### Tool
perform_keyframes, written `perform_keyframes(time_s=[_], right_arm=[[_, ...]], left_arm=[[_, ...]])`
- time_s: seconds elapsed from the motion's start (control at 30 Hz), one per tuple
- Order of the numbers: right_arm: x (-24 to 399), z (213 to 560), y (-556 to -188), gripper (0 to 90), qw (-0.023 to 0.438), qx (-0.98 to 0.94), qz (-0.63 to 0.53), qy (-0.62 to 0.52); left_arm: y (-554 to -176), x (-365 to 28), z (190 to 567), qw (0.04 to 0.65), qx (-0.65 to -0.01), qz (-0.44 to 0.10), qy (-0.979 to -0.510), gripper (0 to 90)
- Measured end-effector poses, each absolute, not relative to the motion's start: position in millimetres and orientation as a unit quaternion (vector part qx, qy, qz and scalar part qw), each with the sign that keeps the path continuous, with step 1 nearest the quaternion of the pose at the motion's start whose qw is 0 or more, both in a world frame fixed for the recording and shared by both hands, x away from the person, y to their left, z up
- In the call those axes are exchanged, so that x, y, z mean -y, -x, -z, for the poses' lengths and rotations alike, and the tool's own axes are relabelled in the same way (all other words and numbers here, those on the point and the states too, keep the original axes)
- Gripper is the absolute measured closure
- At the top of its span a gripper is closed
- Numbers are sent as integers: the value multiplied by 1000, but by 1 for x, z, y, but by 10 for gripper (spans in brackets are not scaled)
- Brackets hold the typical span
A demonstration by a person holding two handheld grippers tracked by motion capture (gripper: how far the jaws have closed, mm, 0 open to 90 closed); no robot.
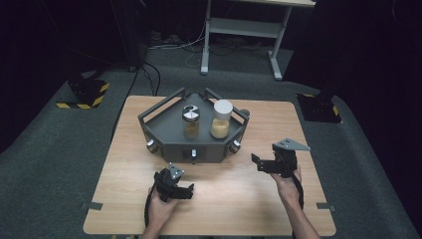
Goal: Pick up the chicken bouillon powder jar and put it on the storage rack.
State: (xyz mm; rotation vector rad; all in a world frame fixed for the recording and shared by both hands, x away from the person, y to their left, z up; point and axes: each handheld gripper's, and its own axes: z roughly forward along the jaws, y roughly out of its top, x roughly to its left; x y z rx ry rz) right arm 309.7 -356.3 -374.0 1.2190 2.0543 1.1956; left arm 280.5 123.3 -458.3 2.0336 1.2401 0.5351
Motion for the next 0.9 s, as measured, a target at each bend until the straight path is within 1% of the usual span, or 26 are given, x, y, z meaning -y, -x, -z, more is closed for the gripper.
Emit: perform_keyframes(time_s=[0.37,0.57,0.9], right_arm=[[376,408,-297,50,229,-736,-421,-479],[377,421,-292,50,235,-737,-401,-491],[387,442,-286,50,229,-724,-386,-523]], left_arm=[[-281,-123,458,343,-478,-206,-782,19],[-280,-123,459,343,-478,-206,-782,19],[-280,-123,459,344,-478,-206,-781,19]])
